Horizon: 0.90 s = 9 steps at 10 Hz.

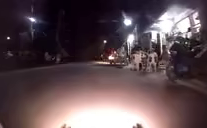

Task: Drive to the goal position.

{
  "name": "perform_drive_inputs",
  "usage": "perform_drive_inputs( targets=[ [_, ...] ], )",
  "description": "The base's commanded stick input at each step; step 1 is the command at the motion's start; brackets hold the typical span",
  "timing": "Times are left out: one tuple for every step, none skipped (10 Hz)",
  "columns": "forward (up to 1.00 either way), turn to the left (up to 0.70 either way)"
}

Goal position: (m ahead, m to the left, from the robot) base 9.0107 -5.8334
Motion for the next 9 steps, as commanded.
perform_drive_inputs(
  targets=[
    [0.6, 0.0],
    [0.6, 0.0],
    [0.6, 0.0],
    [0.6, 0.0],
    [0.6, 0.0],
    [0.6, 0.0],
    [0.6, 0.0],
    [0.6, 0.0],
    [0.6, 0.0]
  ],
)
